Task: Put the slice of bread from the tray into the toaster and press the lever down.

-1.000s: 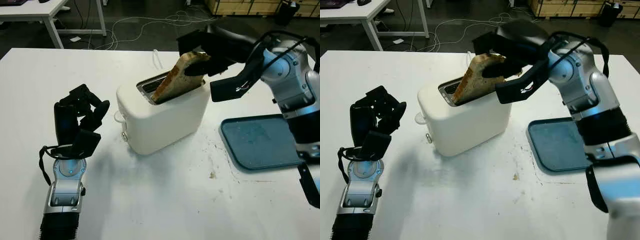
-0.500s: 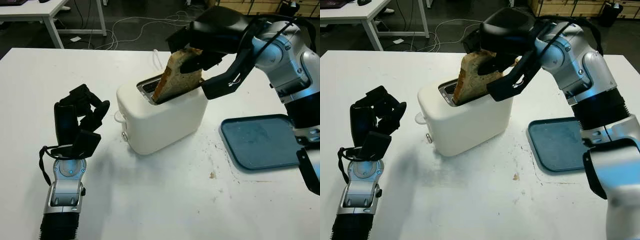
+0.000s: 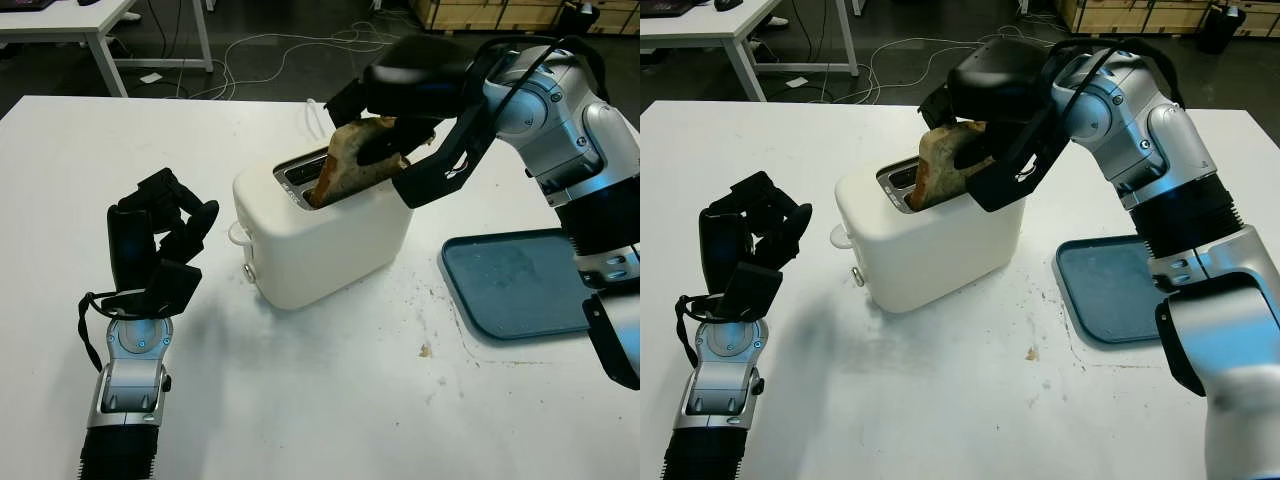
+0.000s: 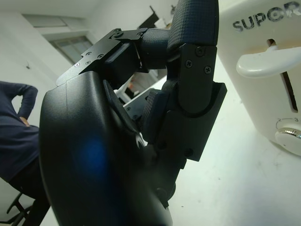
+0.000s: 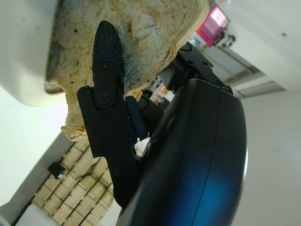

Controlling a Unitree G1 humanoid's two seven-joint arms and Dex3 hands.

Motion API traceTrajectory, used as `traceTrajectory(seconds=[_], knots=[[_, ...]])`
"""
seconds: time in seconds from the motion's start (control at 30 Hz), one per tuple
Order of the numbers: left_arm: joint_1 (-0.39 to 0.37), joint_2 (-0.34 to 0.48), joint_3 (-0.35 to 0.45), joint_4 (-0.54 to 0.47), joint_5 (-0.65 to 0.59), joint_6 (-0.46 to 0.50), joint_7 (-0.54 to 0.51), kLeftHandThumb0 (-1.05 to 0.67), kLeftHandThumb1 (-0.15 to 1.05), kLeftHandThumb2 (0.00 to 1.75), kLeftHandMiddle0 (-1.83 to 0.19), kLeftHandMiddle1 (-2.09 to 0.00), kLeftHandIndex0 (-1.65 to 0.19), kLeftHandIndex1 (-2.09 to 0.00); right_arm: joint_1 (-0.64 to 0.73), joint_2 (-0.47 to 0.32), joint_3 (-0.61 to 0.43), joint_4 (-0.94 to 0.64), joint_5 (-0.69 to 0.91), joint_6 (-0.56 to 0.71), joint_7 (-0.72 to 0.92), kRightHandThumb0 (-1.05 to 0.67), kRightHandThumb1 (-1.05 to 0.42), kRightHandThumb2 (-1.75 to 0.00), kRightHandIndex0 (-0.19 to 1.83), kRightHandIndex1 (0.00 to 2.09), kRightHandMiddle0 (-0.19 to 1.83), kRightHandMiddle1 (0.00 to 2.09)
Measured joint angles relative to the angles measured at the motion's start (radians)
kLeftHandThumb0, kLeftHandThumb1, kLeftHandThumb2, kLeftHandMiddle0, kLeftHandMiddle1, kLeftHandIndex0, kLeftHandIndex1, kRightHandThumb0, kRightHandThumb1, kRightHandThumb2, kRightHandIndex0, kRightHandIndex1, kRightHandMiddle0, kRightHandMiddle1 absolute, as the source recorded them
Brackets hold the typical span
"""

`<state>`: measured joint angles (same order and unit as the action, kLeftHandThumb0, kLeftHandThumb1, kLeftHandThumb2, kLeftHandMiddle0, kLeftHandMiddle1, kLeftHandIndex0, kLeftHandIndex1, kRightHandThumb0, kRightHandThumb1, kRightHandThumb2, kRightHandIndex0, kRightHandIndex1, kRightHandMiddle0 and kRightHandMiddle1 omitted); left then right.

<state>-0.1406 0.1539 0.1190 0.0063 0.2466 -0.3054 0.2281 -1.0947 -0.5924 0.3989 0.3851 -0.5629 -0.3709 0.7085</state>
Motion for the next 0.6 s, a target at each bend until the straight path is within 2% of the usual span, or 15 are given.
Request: traceTrajectory(seconds=[0.07, 0.13, 0.17, 0.2, 0.23, 0.3, 0.47, 0.6], knots=[[0.000, 0.000, -0.001, 0.000, -0.001, -0.001, 0.000, -0.78, 0.92, 0.35, -1.30, -1.65, -1.04, -1.67, 0.004, 0.006, 0.000, 0.015, 0.026, -0.001, 0.024, -0.50, -0.92, -0.38, 1.09, 1.75, 0.78, 1.75], [0.000, 0.000, -0.001, 0.000, -0.001, -0.001, 0.000, -0.79, 0.92, 0.36, -1.30, -1.66, -1.04, -1.67, 0.007, 0.006, 0.000, 0.025, 0.048, -0.015, 0.054, -0.74, -0.92, -0.29, 0.70, 1.54, 0.68, 1.14], [0.000, 0.000, -0.001, 0.000, -0.001, -0.001, 0.000, -0.79, 0.92, 0.36, -1.30, -1.66, -1.04, -1.67, 0.005, 0.005, 0.001, 0.035, 0.060, -0.031, 0.075, -0.83, -0.92, -0.28, 0.48, 1.41, 0.65, 0.76], [0.000, 0.000, -0.002, -0.001, 0.000, -0.001, 0.000, -0.80, 0.92, 0.36, -1.31, -1.65, -1.05, -1.67, 0.002, 0.002, 0.005, 0.042, 0.069, -0.048, 0.098, -0.91, -0.92, -0.25, 0.27, 1.17, 0.60, 0.36], [0.000, 0.000, -0.003, -0.001, 0.001, -0.001, 0.000, -0.80, 0.92, 0.36, -1.31, -1.65, -1.05, -1.66, -0.003, -0.001, 0.009, 0.049, 0.075, -0.062, 0.126, -0.94, -0.92, -0.22, 0.20, 1.00, 0.56, 0.19], [0.000, 0.000, -0.003, -0.001, 0.000, -0.001, 0.000, -0.79, 0.92, 0.36, -1.31, -1.65, -1.05, -1.66, -0.018, -0.005, 0.013, 0.057, 0.080, -0.076, 0.183, -0.96, -0.92, -0.09, 0.05, 0.67, 0.39, 0.04], [0.000, 0.000, -0.005, -0.001, -0.001, -0.001, 0.000, -0.78, 0.92, 0.35, -1.31, -1.66, -1.05, -1.68, -0.064, -0.011, 0.013, 0.063, 0.081, -0.087, 0.247, -0.92, -0.87, -0.01, 0.00, 0.14, 0.20, 0.01], [0.000, 0.000, -0.006, -0.001, -0.005, -0.001, -0.001, -0.78, 0.92, 0.34, -1.31, -1.66, -1.05, -1.68, -0.073, -0.011, 0.011, 0.067, 0.081, -0.094, 0.251, -0.91, -0.82, 0.00, 0.00, 0.05, 0.16, 0.00]])
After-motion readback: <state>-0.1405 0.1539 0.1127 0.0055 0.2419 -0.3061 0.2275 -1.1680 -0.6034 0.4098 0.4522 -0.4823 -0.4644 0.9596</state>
